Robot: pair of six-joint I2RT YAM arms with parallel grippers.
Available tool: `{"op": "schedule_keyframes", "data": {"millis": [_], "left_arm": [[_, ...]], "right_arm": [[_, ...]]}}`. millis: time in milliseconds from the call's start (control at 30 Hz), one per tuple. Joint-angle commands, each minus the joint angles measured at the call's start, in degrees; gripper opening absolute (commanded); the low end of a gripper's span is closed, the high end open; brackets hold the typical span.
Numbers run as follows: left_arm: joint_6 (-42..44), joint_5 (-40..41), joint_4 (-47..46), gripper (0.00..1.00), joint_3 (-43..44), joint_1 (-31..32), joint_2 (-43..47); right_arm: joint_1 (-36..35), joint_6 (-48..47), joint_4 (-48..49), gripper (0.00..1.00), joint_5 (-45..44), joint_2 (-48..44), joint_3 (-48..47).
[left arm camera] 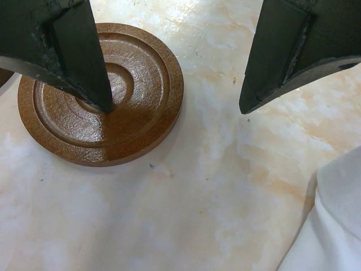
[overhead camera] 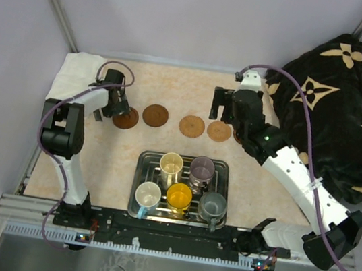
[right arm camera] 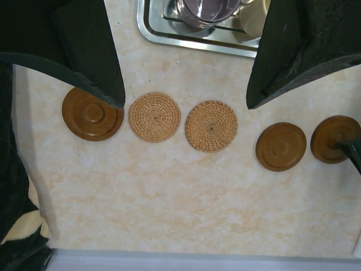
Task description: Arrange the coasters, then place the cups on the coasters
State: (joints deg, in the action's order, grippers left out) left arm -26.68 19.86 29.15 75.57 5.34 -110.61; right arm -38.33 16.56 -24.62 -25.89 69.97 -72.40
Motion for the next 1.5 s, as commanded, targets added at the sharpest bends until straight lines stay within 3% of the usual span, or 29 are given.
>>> {"op": "schedule_keyframes", "data": {"millis": [0, 267, 400, 567, 733, 967, 1167, 1200, 1267, 1400, 1467], "left_arm": [[1.3, -0.7, -1.4, 1.0, -1.8, -0.3, 2.1], [2.3, -3.0, -3.1, 1.0, -2.1, 0.2, 11.2], [5.7, -7.6, -8.3, 1.0, -3.9, 3.5, 14.3], [7.3, -7.7, -7.5, 1.0, -1.3, 9.0, 9.9], [8.1, -8.6, -8.5, 0.99, -0.4, 12.1, 7.3], [10.2, -16.2, -11.5, 1.0, 0.5, 12.6, 7.7], [8.7, -16.9, -9.3, 0.99, 1.6, 13.4, 6.3], [8.9, -16.5, -9.6, 0.94, 1.4, 13.8, 6.3], [9.3, -16.2, -10.8, 0.65, 1.2, 14.4, 6.1], [9.1, -16.6, -10.6, 0.56, 2.7, 14.5, 4.1], [9.4, -17.2, -10.0, 0.37, 3.8, 14.6, 2.5]], "right_arm": [[0.3, -0.5, 4.1, 0.89, -1.5, 0.3, 1.1], [0.4, -0.4, 4.9, 0.89, -1.1, 0.7, 2.6], [0.3, -0.3, 5.5, 0.89, -1.0, -0.1, 3.7], [0.3, 0.0, 5.3, 0.85, -1.2, -0.6, 4.5], [0.4, -0.7, 5.7, 0.7, -2.3, -0.9, 5.7], [0.7, -1.0, 7.6, 0.68, -2.5, 0.7, 7.0], [1.2, -0.9, 9.8, 0.68, -1.5, 2.5, 7.9], [1.3, -0.9, 10.0, 0.68, -1.2, 2.8, 8.0], [1.3, -0.9, 10.2, 0.68, -1.2, 3.3, 8.2], [1.5, -0.4, 10.6, 0.68, -0.9, 3.8, 9.2], [1.5, 0.2, 10.7, 0.68, -0.3, 3.7, 9.7]]}}
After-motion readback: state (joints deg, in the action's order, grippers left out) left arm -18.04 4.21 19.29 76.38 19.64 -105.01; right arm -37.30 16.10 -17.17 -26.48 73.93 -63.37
